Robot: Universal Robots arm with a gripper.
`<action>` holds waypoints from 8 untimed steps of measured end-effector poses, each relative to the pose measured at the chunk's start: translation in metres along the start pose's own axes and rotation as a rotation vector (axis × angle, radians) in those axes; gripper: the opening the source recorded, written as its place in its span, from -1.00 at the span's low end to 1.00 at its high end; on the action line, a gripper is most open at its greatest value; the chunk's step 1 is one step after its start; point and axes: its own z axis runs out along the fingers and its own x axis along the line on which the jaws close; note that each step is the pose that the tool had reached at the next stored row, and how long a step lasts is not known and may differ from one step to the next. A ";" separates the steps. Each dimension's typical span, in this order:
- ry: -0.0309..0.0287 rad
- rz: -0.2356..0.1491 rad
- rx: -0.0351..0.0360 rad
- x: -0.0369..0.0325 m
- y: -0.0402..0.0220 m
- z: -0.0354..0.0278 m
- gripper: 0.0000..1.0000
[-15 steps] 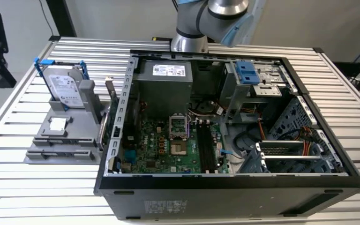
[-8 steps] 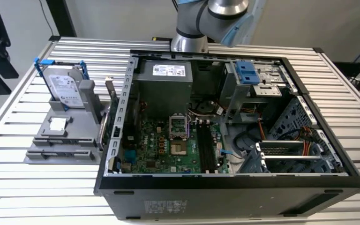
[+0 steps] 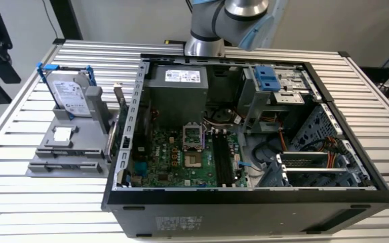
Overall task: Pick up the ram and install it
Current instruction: 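Pick up the ram and move it above insertion slot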
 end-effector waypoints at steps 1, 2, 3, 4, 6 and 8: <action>-0.0002 0.020 0.0015 0.0000 0.0000 0.0008 1.00; -0.0003 0.034 0.0024 0.0001 0.0000 0.0016 1.00; -0.0004 0.043 0.0031 0.0002 0.0000 0.0029 1.00; -0.0004 0.048 0.0035 0.0003 0.0000 0.0046 1.00; -0.0005 0.051 0.0038 0.0005 -0.0001 0.0083 1.00; -0.0005 0.053 0.0039 0.0008 -0.0002 0.0119 1.00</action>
